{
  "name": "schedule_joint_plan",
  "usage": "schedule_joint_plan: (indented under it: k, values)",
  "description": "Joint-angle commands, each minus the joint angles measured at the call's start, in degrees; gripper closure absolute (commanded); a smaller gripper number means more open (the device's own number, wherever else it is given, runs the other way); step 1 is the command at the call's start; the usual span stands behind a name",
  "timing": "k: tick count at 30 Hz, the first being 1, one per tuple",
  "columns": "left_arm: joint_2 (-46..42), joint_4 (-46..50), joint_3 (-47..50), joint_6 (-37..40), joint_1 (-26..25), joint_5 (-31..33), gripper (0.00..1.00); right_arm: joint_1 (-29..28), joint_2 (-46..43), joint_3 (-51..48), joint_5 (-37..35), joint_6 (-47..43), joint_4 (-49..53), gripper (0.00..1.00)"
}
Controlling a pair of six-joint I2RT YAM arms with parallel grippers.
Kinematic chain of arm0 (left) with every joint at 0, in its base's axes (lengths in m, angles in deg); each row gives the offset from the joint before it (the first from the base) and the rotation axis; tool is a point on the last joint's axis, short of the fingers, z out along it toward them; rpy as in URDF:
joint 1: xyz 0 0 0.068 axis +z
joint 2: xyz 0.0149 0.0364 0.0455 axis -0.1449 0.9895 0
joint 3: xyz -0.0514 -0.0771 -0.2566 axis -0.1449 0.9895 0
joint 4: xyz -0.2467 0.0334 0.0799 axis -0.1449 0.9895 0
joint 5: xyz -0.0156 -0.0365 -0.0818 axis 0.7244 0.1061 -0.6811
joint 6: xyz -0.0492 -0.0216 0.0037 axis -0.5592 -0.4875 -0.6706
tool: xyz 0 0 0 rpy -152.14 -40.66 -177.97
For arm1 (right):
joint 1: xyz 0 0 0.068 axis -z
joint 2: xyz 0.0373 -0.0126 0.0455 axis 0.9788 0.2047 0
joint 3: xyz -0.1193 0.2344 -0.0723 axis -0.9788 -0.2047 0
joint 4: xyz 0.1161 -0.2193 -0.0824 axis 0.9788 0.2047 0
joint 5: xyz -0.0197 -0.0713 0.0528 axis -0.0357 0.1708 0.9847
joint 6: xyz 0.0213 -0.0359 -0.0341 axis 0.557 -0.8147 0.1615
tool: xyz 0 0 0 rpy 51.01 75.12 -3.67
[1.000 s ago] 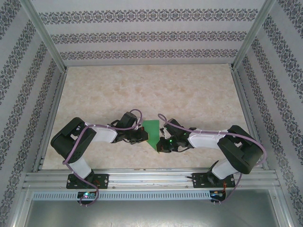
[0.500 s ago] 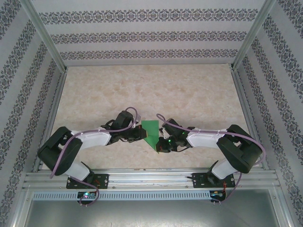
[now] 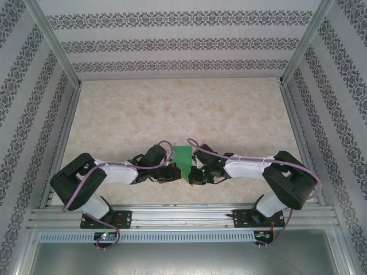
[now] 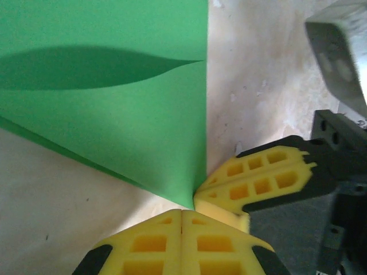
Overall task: Fold a paper plane with a square sheet of paper (fold left side to right side)
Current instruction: Third fold the triangle at the center of the table.
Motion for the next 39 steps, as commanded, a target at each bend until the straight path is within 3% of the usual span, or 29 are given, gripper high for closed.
schedule_joint_plan:
  k: [1,11,39]
  values:
    - [1.54,-5.12,-1.81,-1.55,-0.92,-0.31,1.0,-0.5,3.6,-2.0,-9.19,0.13,8.71,1.0]
    - [4.52,-5.5,-3.03,-1.33,-0.92,0.51,1.0,-0.76,3.82,-1.69,-9.68,-0.31,9.45,1.0]
    - [6.9,8.13,-5.97,0.37,0.83,7.44,1.0,-1.42,5.59,0.15,-11.3,-2.37,13.94,1.0]
